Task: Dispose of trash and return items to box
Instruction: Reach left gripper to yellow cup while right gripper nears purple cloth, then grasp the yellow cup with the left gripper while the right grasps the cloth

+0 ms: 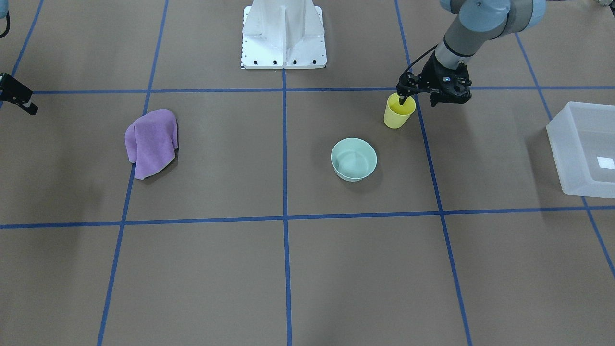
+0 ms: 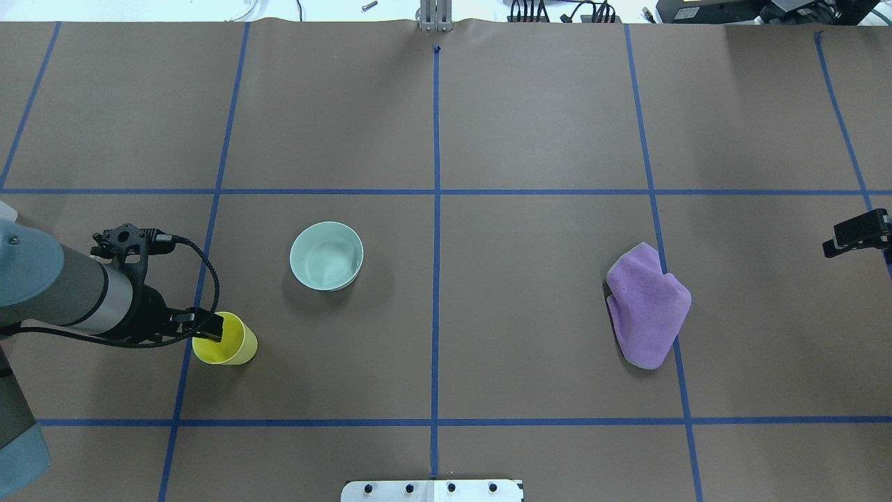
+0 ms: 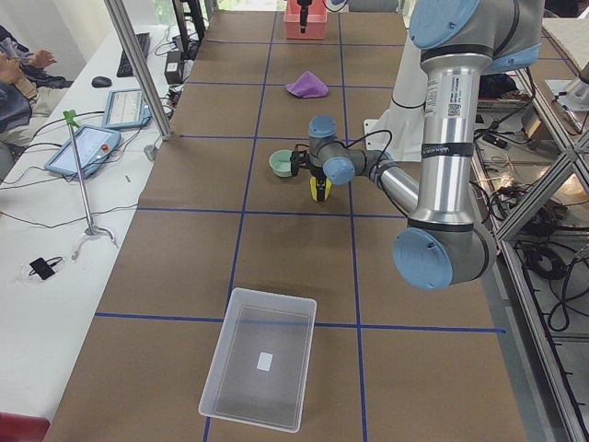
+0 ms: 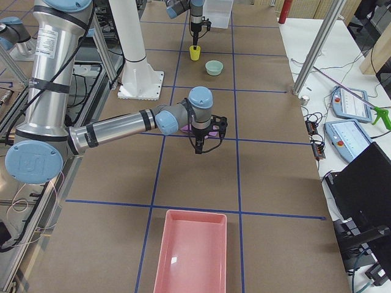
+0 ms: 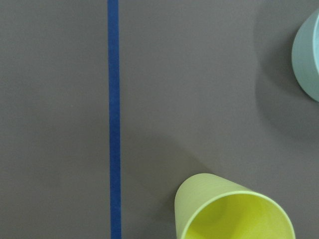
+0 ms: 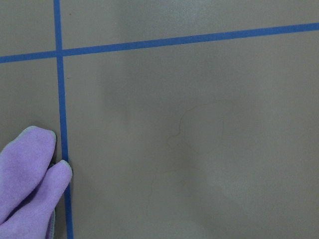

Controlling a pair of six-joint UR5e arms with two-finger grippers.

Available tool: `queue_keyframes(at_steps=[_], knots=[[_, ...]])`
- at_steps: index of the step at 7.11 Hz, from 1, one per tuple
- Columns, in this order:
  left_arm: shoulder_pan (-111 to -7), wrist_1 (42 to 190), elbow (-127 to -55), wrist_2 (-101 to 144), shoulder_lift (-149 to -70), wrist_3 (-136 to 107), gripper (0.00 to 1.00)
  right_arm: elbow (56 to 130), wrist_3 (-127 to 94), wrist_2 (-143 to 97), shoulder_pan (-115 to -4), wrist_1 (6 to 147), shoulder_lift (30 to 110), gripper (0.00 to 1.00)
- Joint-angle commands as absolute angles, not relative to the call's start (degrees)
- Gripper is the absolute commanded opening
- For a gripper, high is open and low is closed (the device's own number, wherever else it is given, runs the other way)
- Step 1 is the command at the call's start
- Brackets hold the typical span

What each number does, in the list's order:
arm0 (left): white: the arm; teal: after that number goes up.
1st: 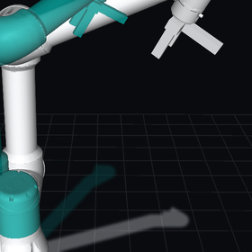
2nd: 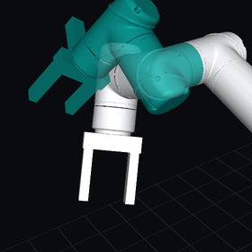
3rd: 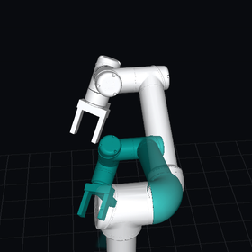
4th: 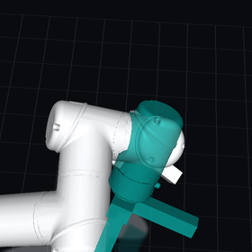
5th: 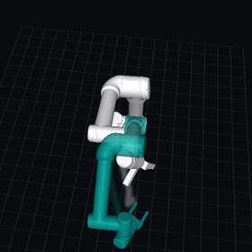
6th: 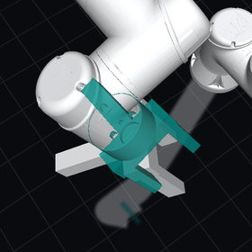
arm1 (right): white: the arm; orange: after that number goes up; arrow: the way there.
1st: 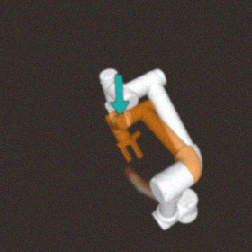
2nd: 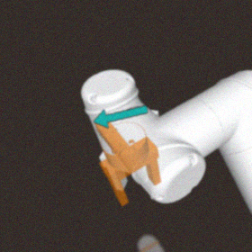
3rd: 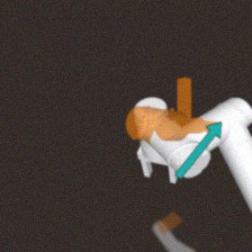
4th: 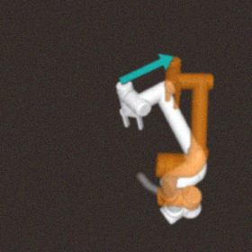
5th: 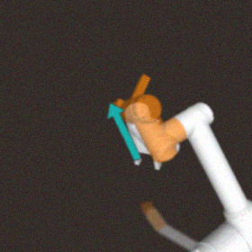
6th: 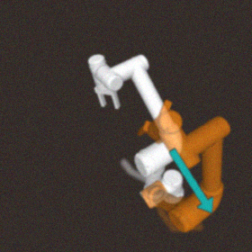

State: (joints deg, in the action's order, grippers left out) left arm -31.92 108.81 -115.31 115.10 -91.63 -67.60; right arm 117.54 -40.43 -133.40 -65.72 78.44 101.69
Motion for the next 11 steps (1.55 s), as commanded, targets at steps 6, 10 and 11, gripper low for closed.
queue_keyframes(at_steps=[6,10,11], knots=[[-41.5,108.5,-118.0,128.0,-92.0,-69.0,0.0,116.2,-50.5,-126.9,-53.0,78.4,95.6,1.0],[-59.5,102.8,-118.0,138.1,-90.0,-51.9,0.0,115.0,-65.1,-121.1,-42.5,78.3,88.7,1.0],[-63.1,97.4,-118.1,138.3,-90.0,-43.2,0.0,114.4,-67.3,-120.9,-41.2,78.4,87.1,1.0]])
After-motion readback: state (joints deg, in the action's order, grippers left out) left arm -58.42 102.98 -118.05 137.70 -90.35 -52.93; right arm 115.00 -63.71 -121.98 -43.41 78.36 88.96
